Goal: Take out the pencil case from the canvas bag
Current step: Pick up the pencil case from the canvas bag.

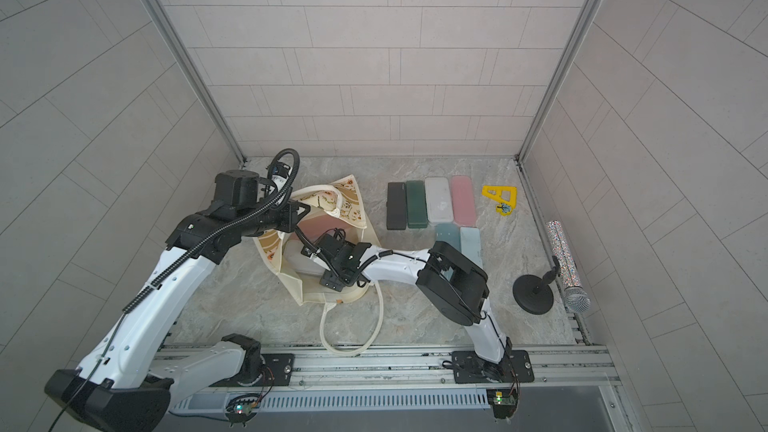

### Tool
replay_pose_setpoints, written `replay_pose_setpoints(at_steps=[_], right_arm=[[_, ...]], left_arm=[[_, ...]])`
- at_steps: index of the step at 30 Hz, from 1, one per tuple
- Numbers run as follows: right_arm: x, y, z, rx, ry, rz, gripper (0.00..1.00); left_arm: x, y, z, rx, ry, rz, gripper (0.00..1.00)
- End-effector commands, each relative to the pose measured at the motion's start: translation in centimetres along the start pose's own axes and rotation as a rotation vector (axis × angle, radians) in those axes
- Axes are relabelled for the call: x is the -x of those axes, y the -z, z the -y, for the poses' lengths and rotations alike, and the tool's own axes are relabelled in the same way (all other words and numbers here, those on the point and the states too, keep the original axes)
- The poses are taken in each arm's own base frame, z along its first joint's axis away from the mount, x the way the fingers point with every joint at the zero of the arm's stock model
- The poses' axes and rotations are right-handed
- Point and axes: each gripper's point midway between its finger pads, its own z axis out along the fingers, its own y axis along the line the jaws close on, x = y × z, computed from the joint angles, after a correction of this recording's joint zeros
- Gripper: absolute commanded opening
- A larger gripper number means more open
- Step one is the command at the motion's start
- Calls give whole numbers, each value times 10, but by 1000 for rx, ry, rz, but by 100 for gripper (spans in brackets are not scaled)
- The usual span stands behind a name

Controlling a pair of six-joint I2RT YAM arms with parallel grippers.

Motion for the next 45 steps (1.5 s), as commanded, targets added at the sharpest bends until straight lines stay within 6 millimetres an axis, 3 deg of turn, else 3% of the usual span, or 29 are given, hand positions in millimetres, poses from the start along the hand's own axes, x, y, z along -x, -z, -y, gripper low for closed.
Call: replay_pose_setpoints(at_steps=[1, 15, 22, 45], right_arm=[[-29, -12, -6, 70, -2, -98, 92], [-32, -28, -22, 283, -62, -87, 96], [-34, -33, -30, 329, -37, -112, 89], [-20, 30, 7, 94, -155, 35, 54]], left_arm=[[26, 20, 18, -52, -45, 101, 0], [26, 20, 19, -58, -47, 100, 0], [25, 20, 18, -54, -47, 99, 0], [27, 17, 17, -51, -47, 95, 0]])
